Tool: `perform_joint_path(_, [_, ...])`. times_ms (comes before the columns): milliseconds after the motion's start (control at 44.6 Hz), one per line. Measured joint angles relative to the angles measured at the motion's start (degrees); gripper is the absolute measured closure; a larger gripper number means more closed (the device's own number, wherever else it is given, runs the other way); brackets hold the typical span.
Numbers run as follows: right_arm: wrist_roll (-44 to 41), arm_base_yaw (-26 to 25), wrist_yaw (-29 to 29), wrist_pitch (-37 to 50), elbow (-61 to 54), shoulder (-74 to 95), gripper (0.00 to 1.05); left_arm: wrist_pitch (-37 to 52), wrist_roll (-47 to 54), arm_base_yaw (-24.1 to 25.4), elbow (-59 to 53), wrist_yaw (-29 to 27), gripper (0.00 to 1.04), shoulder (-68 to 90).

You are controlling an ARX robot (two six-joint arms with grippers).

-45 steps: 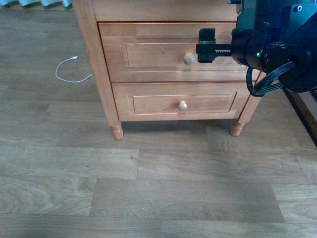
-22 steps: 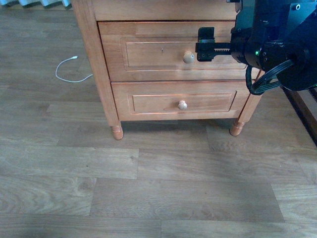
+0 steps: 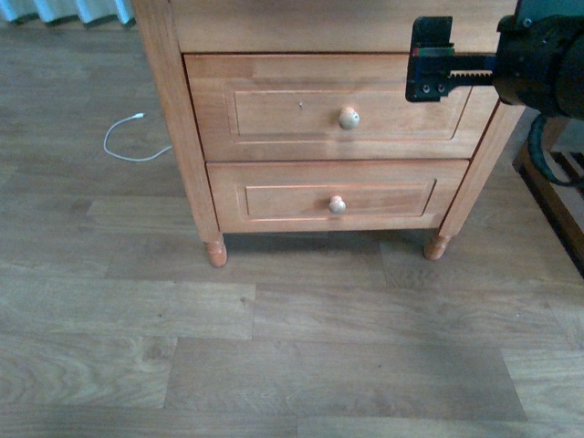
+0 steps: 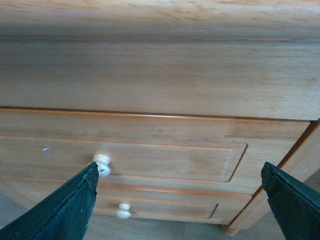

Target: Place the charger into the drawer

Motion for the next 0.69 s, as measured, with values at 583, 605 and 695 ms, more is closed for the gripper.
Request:
perform_joint_path(583, [-0.7,-3.7,-8.6,-20.3,-23.1,-46.8,0.08,0.0,0.0,0.0,0.0,0.0,0.06,0.0])
perform_joint_path(605, [-0.4,-4.2,-9.0,-21.6,-23.7,-49.1,0.08,0.0,0.0,0.0,0.0,0.0,0.06,0.0])
perform_joint_path(695, [0.5,-6.1,-10.7,-25.7,-24.9,-55.6,0.08,0.0,0.0,0.0,0.0,0.0,0.06,0.0])
